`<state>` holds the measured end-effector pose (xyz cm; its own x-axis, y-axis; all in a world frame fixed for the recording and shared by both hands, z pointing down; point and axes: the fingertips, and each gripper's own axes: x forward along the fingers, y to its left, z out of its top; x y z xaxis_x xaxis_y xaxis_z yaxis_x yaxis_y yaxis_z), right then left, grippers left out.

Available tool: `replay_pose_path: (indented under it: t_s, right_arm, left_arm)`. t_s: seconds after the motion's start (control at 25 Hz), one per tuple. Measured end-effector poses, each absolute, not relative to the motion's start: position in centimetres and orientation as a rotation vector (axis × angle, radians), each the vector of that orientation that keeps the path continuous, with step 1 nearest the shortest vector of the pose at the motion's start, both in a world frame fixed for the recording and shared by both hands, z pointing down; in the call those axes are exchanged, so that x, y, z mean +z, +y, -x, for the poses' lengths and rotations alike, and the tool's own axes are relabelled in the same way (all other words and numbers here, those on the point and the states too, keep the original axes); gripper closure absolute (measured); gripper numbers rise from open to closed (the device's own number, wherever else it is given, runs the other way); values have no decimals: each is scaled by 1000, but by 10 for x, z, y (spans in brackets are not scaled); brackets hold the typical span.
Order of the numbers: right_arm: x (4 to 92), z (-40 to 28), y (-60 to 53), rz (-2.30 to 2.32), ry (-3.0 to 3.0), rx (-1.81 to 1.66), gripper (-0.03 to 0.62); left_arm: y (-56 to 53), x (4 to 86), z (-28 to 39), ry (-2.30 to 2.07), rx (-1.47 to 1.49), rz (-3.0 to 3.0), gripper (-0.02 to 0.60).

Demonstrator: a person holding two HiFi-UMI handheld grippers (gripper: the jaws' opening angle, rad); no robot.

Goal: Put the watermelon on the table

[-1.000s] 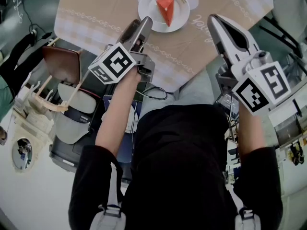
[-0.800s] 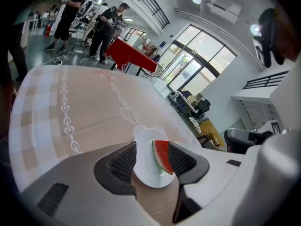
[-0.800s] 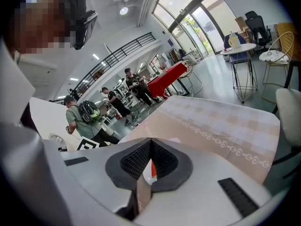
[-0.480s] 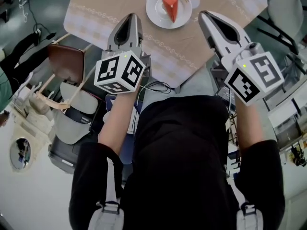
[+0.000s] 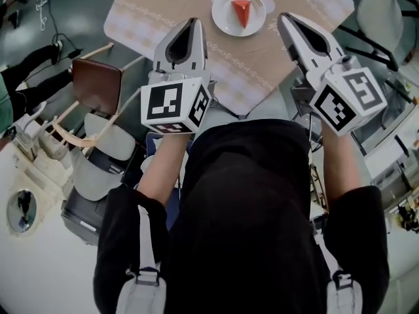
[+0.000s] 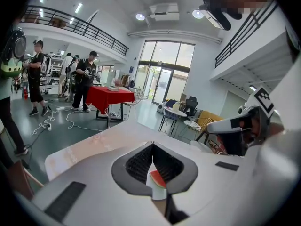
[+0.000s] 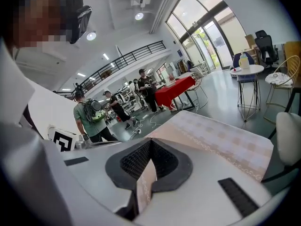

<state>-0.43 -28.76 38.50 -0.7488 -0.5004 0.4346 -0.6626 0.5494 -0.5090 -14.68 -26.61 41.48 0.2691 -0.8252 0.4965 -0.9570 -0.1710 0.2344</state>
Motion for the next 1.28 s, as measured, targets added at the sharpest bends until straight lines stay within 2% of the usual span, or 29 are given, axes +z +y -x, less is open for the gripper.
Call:
replay_pose_path:
  t_s: [0.44,1.0,1.28]
  right_arm:
    - [331,19,-257,-1061,-2593,872,583]
    - [293,27,-236,-1090,-2626,765,583]
    - [285,10,-225,-1000,-2677,761,583]
  left_arm:
    - [-257,328,148,-1637,335,-2290,569]
    - [-225,296,154,-1612,314,-2345,569]
    - [-205,282,138,-1705,330,-2294,569]
